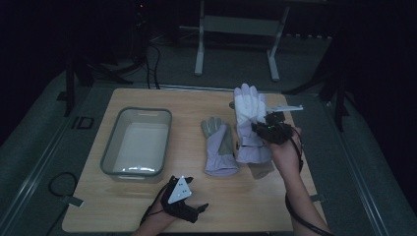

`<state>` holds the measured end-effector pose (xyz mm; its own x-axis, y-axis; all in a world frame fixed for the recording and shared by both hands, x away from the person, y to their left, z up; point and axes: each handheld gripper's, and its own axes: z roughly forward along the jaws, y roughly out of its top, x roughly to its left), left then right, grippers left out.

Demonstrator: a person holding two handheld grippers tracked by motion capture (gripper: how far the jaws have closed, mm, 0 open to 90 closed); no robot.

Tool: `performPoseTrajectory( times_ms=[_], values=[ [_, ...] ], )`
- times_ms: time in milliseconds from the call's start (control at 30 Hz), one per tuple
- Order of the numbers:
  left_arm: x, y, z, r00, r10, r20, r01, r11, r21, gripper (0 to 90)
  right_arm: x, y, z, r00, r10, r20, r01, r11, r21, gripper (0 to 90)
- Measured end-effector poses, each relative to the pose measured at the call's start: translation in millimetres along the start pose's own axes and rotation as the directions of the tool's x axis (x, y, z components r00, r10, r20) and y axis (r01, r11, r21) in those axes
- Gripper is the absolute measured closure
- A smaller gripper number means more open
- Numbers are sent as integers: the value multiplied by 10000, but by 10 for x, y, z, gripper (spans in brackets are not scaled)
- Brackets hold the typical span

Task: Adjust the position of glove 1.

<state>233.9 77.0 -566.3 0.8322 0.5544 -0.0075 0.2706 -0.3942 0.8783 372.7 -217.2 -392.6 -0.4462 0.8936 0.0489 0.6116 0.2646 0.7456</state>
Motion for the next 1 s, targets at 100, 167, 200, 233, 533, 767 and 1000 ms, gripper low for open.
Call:
performPoseTrajectory(
  times_ms=[100, 167, 200, 233, 533, 767, 1000],
  values=[
    [-5, -1, 0, 10000, 5, -5, -5, 10000, -24, 14, 132, 45, 85, 9999, 25, -167, -24, 10000, 46, 793],
    [-4, -1, -1, 10000, 27, -18, -27, 10000, -12, 14, 235, 80, 135, 9999, -27, -123, 27, 10000, 40, 791],
    [-3, 0, -2, 10000, 41, -33, -41, 10000, -7, 14, 267, 92, 151, 9999, -59, -86, 60, 10000, 34, 792],
    [-3, 0, -1, 10000, 30, -6, -30, 10000, 3, 14, 306, 107, 171, 10000, -17, -80, 17, 10000, 53, 791],
    [-8, 1, 3, 10000, 48, -5, -48, 10000, 13, 14, 643, 119, 400, 9997, -77, 240, 68, 9993, 378, 788],
    [-6, 2, 4, 10000, 78, 2, -78, 10000, 61, 14, 712, -26, 566, 9995, 292, -80, -283, 9957, 885, 786],
    [-5, 4, 7, 10000, 48, -16, -48, 9999, 106, 14, 706, -125, 799, 9973, 726, -94, -704, 9861, 1504, 783]
  ],
)
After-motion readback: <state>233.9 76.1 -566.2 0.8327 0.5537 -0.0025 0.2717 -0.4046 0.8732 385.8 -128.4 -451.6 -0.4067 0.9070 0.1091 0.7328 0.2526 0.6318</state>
